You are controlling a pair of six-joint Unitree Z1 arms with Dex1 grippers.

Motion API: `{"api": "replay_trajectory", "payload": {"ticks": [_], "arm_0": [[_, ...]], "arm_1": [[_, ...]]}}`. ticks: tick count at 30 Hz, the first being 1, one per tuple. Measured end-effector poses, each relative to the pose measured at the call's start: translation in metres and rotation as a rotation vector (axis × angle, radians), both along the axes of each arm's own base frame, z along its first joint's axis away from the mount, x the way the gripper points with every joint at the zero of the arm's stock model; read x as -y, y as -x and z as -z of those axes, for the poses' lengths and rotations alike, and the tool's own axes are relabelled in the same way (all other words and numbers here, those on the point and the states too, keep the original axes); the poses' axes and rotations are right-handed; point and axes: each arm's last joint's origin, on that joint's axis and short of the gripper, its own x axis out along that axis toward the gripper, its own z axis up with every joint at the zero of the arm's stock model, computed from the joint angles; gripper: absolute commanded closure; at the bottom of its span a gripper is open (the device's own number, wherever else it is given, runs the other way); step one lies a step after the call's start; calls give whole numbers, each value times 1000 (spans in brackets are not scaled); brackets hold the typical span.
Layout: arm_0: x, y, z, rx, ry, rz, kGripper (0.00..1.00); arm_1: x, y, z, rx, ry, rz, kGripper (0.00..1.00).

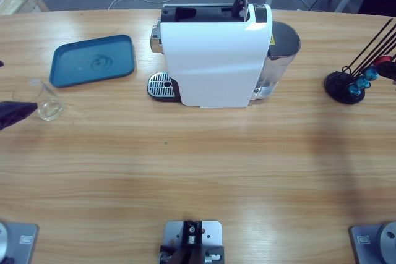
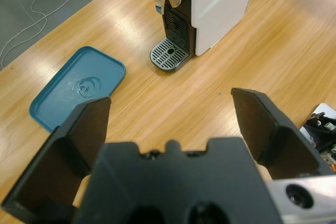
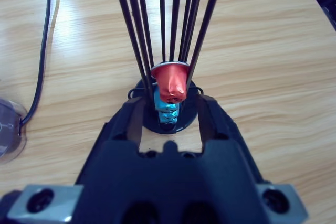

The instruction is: Pour coffee

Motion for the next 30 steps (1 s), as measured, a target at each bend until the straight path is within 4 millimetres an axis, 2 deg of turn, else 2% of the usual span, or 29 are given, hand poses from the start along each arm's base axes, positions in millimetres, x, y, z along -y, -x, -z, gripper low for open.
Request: {"api": "replay_trajectory", "payload": {"ticks": [12, 14, 30], "arm_0": [[-3, 1, -1, -9, 27, -13, 13], [-3, 2, -1, -9, 28, -13, 13], [-6, 3, -3, -9, 50, -20, 13]], "arm_1": [[0, -9, 6, -11, -7, -7, 714], [0, -9, 6, -14, -8, -8, 994], [6, -10, 7, 12, -15, 10, 1000]]}}
